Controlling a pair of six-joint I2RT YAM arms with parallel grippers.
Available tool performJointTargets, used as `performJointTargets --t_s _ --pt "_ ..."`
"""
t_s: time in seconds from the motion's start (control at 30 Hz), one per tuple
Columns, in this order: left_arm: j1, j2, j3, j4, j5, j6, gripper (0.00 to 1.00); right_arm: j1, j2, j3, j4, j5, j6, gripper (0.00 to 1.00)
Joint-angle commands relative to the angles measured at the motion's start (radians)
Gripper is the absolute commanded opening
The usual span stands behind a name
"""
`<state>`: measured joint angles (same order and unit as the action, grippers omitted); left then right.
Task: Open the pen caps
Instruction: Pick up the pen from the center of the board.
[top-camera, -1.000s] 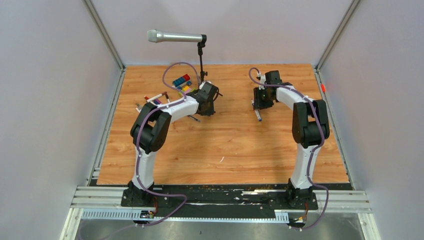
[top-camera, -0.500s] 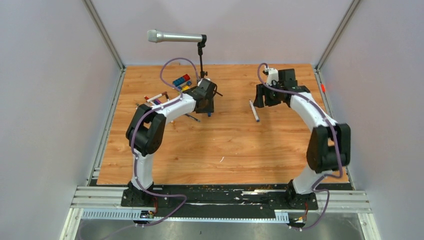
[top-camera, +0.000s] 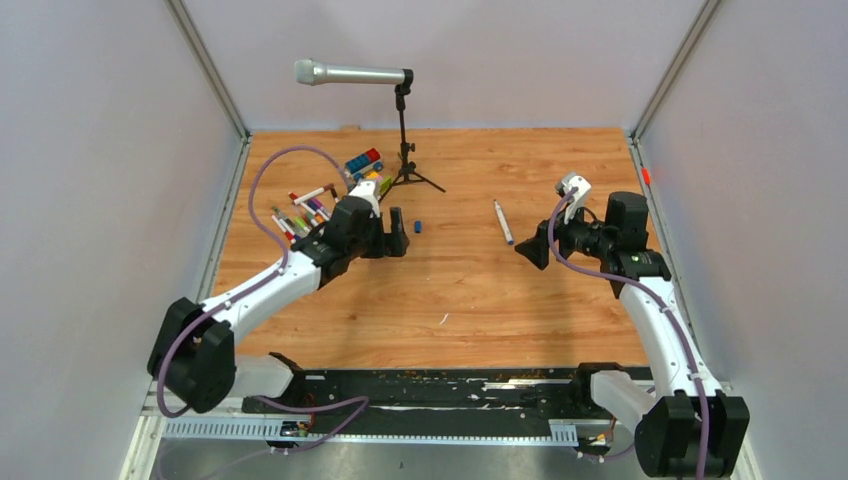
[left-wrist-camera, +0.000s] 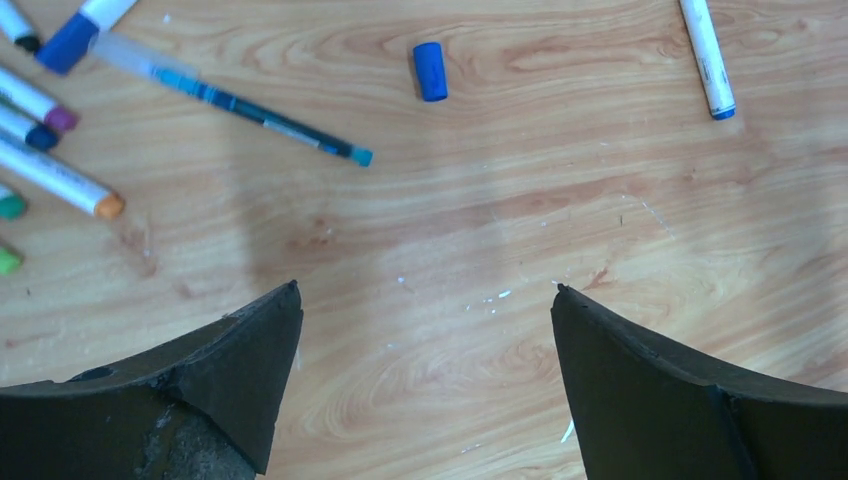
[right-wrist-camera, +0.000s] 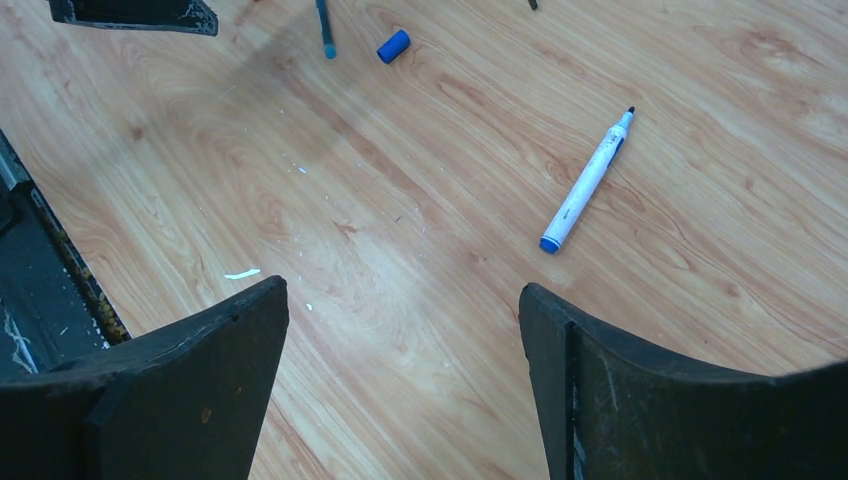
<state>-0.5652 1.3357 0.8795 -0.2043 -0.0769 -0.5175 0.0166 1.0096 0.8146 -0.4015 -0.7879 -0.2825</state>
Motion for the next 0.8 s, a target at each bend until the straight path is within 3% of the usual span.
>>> performJointTargets --t_s 0.0,0.17,0.33,0.53,0.77 --pt "0.036 -0.078 -0.122 0.166 0.014 -0.144 1.0 -0.007 -0.001 -0.009 0.075 -0.098 -0.042 0.86" --pt "0.054 -0.018 -0.11 0.094 -0.116 -0.357 0.99 -0.007 0.001 -0.019 0.076 -0.114 -0.048 0.86" --pt "0.054 0.14 0.078 -0.16 -0.269 -0.46 0.9 -0.007 -0.008 -0.025 0.084 -0.122 -0.04 0.86" --pt "0.054 0.343 0.355 -0.383 -0.37 -0.505 0.8 -0.007 -0.003 -0.025 0.084 -0.113 -0.037 0.86" --pt "0.054 0.499 0.506 -0.435 -0.39 -0.516 0.6 -0.007 -0.003 -0.026 0.088 -0.106 -0.031 0.86"
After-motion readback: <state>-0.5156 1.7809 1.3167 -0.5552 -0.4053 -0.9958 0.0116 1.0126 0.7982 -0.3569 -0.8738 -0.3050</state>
